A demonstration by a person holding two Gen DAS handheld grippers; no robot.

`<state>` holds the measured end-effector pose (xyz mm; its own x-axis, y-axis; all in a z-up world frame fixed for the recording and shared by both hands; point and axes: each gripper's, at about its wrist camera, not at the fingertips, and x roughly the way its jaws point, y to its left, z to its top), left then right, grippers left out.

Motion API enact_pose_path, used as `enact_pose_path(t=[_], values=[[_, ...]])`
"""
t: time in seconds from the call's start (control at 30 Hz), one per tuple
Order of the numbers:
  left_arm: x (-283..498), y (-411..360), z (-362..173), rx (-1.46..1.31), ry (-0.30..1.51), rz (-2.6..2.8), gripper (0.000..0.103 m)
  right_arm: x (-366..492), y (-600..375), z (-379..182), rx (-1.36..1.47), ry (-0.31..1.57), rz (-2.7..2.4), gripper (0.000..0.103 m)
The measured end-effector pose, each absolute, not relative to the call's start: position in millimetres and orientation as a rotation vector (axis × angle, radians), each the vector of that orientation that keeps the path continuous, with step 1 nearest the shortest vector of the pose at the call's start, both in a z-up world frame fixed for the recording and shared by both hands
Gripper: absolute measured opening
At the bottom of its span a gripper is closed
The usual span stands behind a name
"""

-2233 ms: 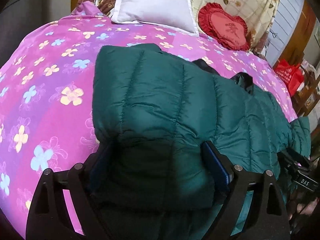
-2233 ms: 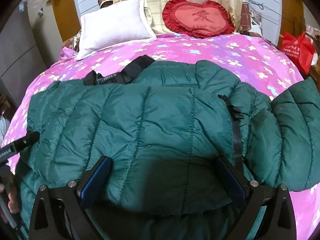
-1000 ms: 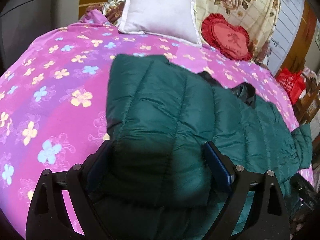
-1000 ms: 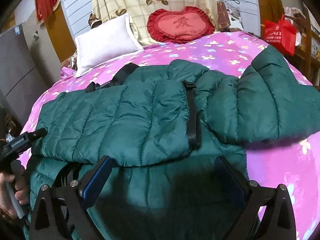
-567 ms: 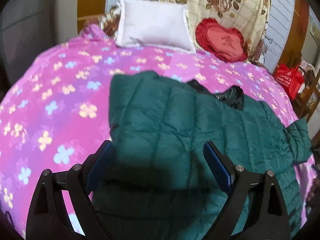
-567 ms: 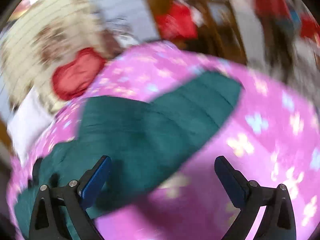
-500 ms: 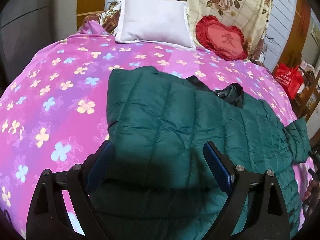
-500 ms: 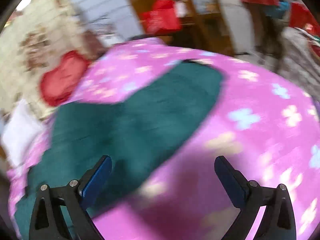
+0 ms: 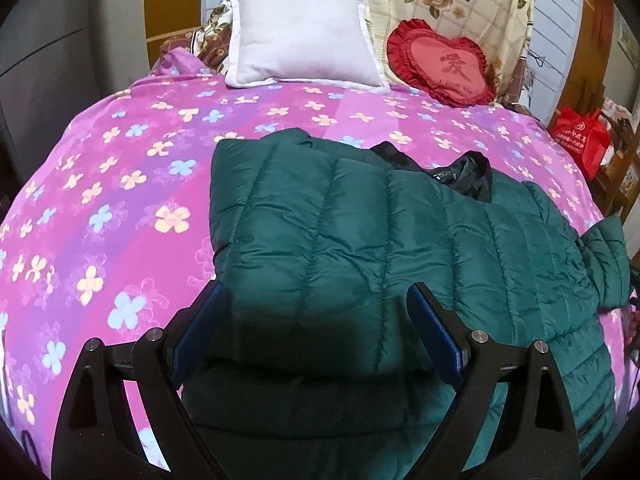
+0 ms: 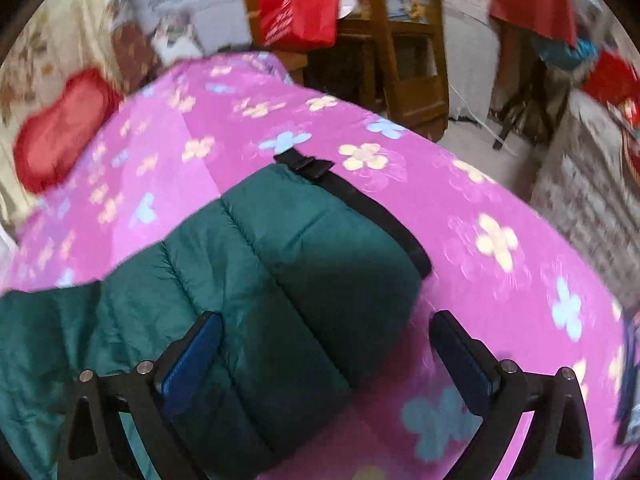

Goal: Fold large clothes

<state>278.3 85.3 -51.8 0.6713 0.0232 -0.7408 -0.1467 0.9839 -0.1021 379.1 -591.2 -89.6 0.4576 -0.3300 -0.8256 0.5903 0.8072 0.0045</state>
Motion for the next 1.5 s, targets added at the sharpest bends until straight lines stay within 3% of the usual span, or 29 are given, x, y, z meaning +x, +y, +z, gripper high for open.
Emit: enact_pose_path(t=[0.07,0.13,0.17,0.2,0.4,0.7,1.17,1.47,1.5], values=[[280.6,88.8,-54.9,-0.173,0.847,0.101,0.091,378.0,-587.9,-89.7,0.293,0.929,-0.558,0.097],[283.1,93.8,-58.3,-0.196,0.862,0.105,0.091,373.2,-578.3,-84.2,0.263,0.887,-0.533,0.056],[283.0,95.0,-58.7,-0.202,0.864,0.108,0.091,371.6,-574.4,-82.7,0.248,0.874,-0.535,0.046],[283.1,97.1,-59.3,-0.209,0.867,0.115,0.091,365.1,-569.2,-76.6,0.226,0.828,-0.551,0.029],[280.4,96.7,-54.2,-0.187,0.864,0.135,0.091,325.2,-536.2,-33.6,0.166,0.646,-0.588,0.018],[274.3,79.0,-47.2,-0.129,0.847,0.101,0.091,281.2,-390.9,19.6,0.091,0.539,-0.378,0.017],[279.4,75.8,-38.9,-0.196,0.822,-0.028,0.091,273.0,-167.0,-60.5,-0.339,0.599,0.058,0.017],[283.9,69.8,-47.3,-0.149,0.837,0.004,0.091,275.2,-216.3,-45.7,-0.244,0.554,-0.123,0.018],[284.3,71.9,-48.5,-0.157,0.840,0.012,0.091,274.3,-227.1,-39.7,-0.234,0.535,-0.161,0.026]])
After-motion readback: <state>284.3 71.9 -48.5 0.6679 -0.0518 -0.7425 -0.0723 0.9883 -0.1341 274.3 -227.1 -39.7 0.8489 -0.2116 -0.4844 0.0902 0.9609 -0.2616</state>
